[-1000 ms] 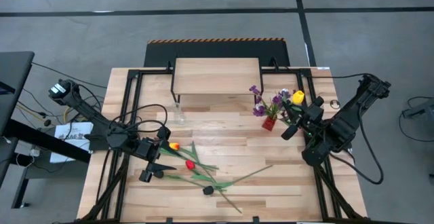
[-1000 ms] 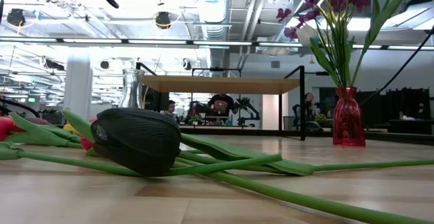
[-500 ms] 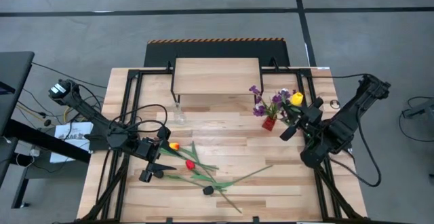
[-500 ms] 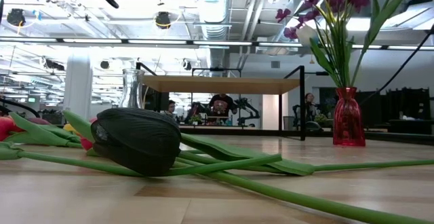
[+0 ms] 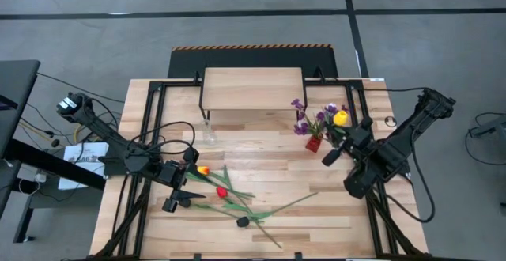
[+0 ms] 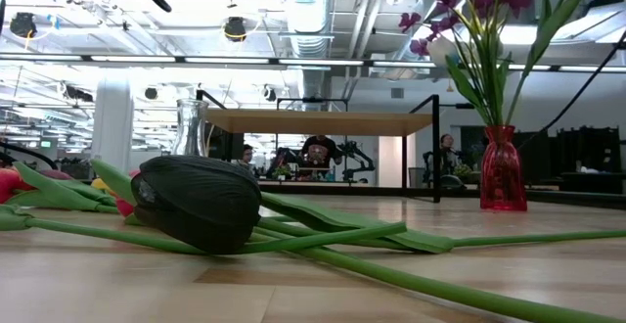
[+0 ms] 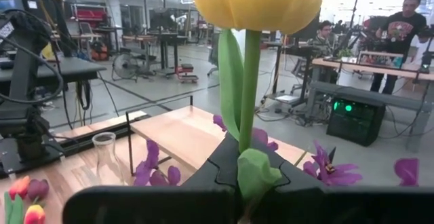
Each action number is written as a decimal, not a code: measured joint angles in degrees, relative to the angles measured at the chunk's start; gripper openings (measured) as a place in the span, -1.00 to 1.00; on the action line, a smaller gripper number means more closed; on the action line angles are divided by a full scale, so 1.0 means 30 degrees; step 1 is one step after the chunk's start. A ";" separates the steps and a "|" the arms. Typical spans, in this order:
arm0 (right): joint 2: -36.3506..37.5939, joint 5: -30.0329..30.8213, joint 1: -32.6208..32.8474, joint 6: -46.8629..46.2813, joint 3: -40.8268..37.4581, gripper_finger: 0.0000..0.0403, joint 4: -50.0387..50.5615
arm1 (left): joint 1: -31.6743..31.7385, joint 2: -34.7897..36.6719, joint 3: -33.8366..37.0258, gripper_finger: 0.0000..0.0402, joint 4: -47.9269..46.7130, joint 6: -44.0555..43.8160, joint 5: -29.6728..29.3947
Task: Pick and place flowers into a vace then onto a shelf
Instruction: Put the right yellow flower into the red vase
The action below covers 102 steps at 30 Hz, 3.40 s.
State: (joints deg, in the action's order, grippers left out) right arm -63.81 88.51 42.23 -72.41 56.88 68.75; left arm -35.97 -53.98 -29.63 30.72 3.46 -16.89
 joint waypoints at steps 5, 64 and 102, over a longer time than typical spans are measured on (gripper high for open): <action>0.0000 -0.0029 -0.0003 -0.0018 0.0000 -1.00 -0.0217 | 0.0000 0.0000 0.0000 -0.04 0.0000 -0.0032 0.0003; 0.0085 -0.6621 -0.2254 -0.0418 0.0007 -1.00 0.0666 | -0.0357 0.0000 0.0000 -0.04 0.0000 -0.0357 0.0003; -0.0393 -0.9297 -0.1756 0.2555 0.1887 -0.31 0.0733 | -0.0364 0.0000 0.0000 -0.04 0.0015 -0.0350 -0.0006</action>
State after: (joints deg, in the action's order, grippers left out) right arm -64.99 60.62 36.96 -64.75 62.54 70.95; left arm -37.06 -53.98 -29.63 30.76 2.42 -16.91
